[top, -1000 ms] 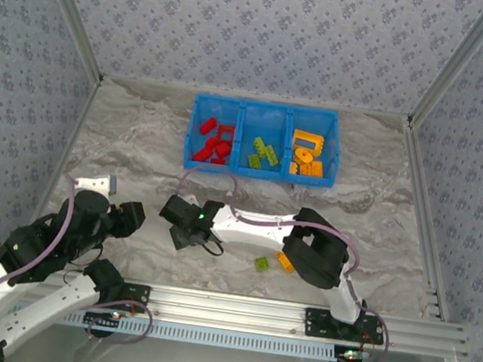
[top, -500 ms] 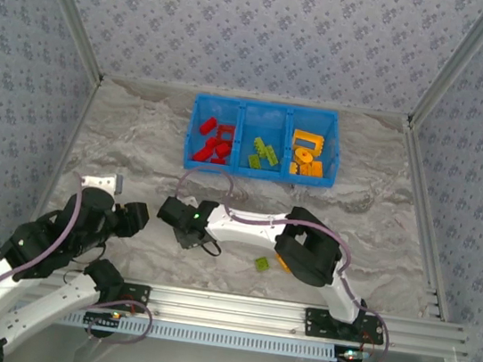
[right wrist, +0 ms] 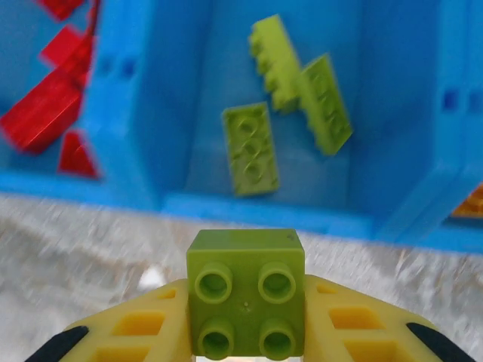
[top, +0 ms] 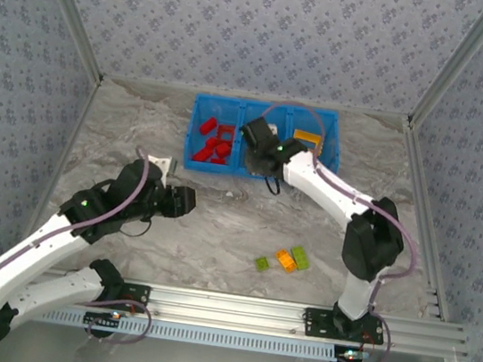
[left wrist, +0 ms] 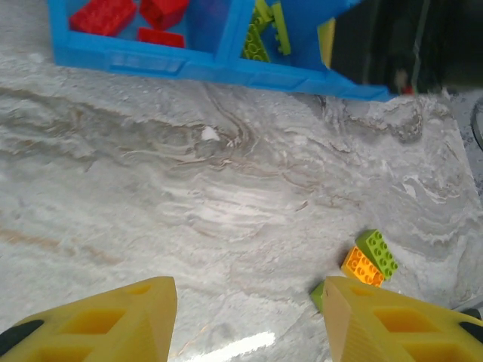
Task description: Sort the legos into containers by color
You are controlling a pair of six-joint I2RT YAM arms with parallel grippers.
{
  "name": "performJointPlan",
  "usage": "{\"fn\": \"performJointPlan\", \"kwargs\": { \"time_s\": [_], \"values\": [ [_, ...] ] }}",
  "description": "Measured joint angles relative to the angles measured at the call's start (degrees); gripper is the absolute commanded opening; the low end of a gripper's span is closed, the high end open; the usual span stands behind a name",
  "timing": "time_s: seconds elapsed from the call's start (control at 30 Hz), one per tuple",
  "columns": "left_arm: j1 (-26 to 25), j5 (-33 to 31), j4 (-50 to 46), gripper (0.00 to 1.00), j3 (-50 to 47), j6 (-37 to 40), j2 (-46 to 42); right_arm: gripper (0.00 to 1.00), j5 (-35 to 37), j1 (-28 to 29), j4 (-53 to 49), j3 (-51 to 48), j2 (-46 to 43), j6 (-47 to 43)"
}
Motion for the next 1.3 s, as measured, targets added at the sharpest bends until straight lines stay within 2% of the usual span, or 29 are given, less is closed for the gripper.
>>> {"fn": "performJointPlan", "kwargs": {
  "time_s": [0.3, 0.47, 0.77, 1.13, 1.3],
  "values": [
    [-3.4, 0.1, 6.0, 0.54, 0.4, 0.2, 5.2, 0.34, -5.9, -7.7, -3.7, 20.3, 18.3, -2.5],
    [-3.8, -0.2, 6.9, 0.54, 0.5, 0.2, 5.4, 0.35, -8.8, -9.4, -5.3, 26.3, 24.1, -2.4],
    [-4.5, -0.5, 7.0, 0.54, 0.5, 0.2, 5.4, 0.35, -11.7, -9.9, -7.0, 28.5, 28.1, -1.4],
    [-5.3, -1.4, 7.0, 0.54, 0.5, 0.2, 5.4, 0.36, -3.4, -9.7, -12.7, 35.0, 31.5, -1.6],
    [-5.3, -1.8, 6.9, 0.54, 0.7, 0.2, 5.6, 0.36, -2.5, -9.3, -12.9, 37.0, 31.5, -2.0]
  ]
}}
